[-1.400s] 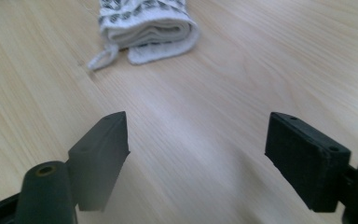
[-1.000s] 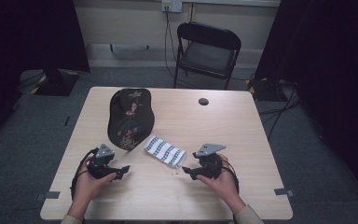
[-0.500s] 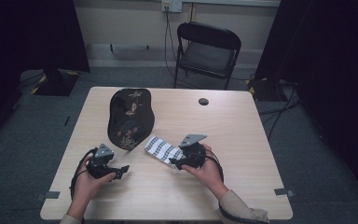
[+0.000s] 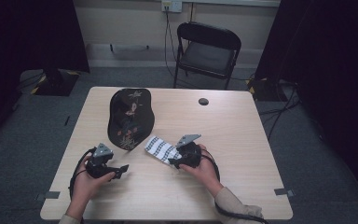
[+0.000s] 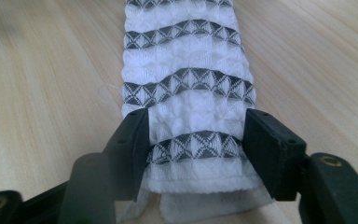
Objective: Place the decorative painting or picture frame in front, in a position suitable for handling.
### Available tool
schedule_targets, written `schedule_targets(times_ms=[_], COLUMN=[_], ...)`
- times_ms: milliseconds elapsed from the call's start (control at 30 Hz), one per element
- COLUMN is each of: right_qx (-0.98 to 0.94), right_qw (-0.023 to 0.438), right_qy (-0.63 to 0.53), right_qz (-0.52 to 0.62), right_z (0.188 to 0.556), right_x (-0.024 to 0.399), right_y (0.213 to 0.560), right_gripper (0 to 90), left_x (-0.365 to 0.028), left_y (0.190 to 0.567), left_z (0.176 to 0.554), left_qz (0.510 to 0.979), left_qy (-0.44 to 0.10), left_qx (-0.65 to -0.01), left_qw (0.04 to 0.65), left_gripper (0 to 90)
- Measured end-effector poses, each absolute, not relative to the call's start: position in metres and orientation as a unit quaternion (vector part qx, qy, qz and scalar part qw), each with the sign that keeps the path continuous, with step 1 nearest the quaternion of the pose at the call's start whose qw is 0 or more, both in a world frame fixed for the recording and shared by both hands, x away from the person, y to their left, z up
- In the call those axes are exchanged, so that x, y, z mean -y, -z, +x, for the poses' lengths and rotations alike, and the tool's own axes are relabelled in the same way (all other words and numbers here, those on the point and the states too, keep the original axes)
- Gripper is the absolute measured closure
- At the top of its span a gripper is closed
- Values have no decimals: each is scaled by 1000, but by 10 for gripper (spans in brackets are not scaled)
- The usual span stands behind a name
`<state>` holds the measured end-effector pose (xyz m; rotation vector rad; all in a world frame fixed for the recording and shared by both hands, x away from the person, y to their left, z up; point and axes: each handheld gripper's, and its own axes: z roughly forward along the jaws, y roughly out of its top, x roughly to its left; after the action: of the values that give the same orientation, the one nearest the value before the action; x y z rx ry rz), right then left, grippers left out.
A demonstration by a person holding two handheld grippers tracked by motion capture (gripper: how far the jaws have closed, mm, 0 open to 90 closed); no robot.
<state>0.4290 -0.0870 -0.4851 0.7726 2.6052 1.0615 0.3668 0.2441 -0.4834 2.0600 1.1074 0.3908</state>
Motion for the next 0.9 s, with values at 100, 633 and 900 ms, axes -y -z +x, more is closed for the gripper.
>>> schedule_targets(times_ms=[100,633,900], right_qx=[-887,-882,-882], right_qw=[108,122,117], right_qy=[-361,-357,-361], right_qz=[268,281,277], right_z=[428,427,420], right_x=[87,90,105], right_y=[486,481,474], right_gripper=[499,748,753], left_x=[-245,-248,-248], left_y=[484,482,482], left_z=[367,366,366], left_qz=[806,803,803], left_qy=[-152,-157,-160], left_qx=[-433,-434,-435], left_qw=[373,376,375], left_gripper=[164,164,164])
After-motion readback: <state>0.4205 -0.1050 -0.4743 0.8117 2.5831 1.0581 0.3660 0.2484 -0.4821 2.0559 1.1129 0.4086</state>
